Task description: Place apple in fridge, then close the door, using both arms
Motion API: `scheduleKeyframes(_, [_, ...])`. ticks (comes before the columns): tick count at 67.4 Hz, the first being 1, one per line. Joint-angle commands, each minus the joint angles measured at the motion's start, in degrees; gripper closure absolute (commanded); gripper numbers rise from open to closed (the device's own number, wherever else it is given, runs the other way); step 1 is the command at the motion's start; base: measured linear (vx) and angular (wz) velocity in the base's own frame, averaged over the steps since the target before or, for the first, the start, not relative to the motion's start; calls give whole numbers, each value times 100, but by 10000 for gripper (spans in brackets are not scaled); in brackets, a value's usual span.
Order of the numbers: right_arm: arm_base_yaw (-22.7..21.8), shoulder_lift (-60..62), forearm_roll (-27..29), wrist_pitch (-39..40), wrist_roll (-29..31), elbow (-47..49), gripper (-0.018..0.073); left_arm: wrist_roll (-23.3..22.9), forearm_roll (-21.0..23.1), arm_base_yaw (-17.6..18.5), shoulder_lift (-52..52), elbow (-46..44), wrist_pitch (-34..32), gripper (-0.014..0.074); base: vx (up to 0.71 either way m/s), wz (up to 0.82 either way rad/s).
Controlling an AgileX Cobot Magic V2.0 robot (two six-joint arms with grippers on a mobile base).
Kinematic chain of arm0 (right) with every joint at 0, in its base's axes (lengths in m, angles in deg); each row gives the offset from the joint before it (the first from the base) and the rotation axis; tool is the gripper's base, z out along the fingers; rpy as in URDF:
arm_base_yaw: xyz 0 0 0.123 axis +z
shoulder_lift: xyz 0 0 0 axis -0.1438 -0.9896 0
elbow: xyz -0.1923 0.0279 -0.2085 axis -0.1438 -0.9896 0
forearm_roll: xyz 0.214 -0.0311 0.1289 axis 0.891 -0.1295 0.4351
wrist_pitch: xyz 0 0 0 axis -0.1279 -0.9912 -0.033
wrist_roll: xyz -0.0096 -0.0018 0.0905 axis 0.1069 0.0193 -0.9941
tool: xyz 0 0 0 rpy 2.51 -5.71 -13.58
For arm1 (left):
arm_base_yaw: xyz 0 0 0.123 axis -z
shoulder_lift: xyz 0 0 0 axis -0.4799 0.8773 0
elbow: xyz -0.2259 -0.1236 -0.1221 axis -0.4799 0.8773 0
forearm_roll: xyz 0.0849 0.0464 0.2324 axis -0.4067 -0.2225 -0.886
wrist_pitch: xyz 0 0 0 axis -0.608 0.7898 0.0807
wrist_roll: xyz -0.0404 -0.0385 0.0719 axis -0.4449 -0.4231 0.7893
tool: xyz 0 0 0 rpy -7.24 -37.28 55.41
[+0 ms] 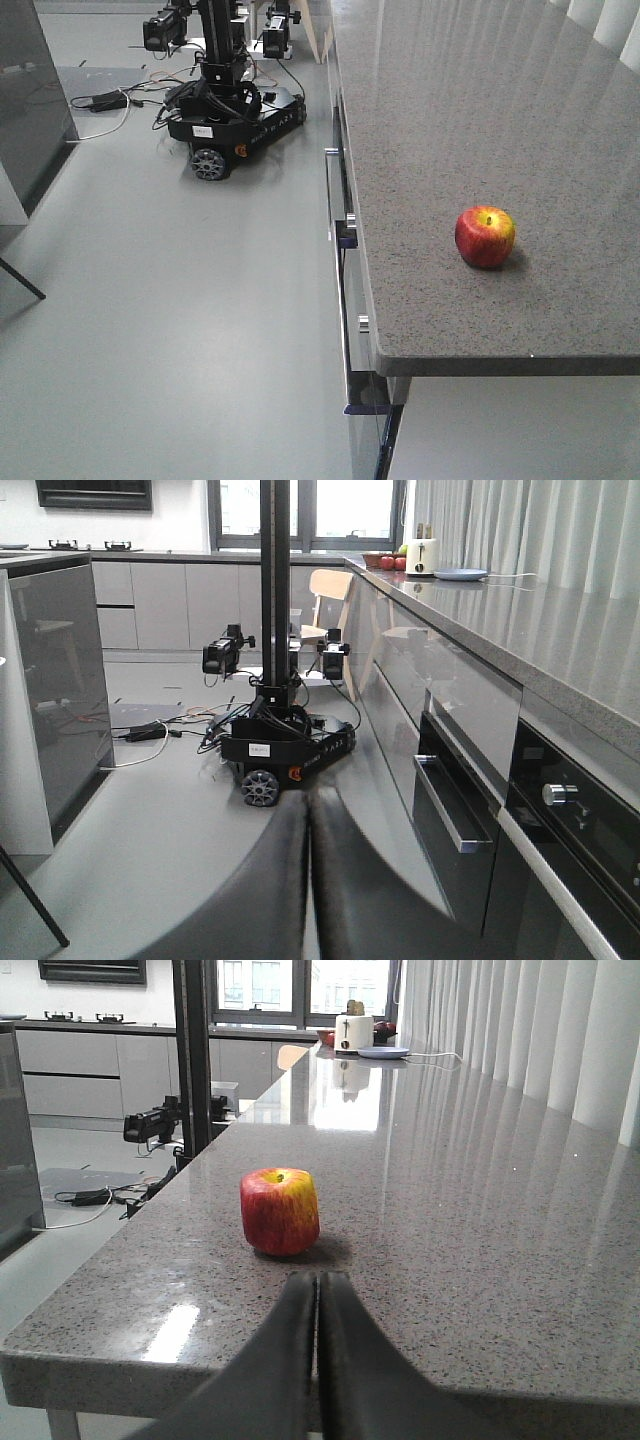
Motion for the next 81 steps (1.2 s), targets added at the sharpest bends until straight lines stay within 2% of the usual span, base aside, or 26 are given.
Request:
scheduleKeyframes(1, [6,48,-41,393,19,-11,561,-12,49,-16,-92,164,-441,602,0,0])
scheduleKeyframes(48, [6,48,-41,393,19,-11,561,-12,49,-16,-92,164,-441,602,0,0])
scheduleKeyframes(60, [7,48,68,801,-62,24,561,-12,49,-16,-92,164,-441,602,0,0])
scheduleKeyframes(69, [7,-29,337,835,-217,467,561,-12,49,-16,-92,164,-441,602,0,0])
scheduleKeyframes(81, [7,-536,250,114,-197,1554,561,-12,49,-16,-92,164,-441,602,0,0])
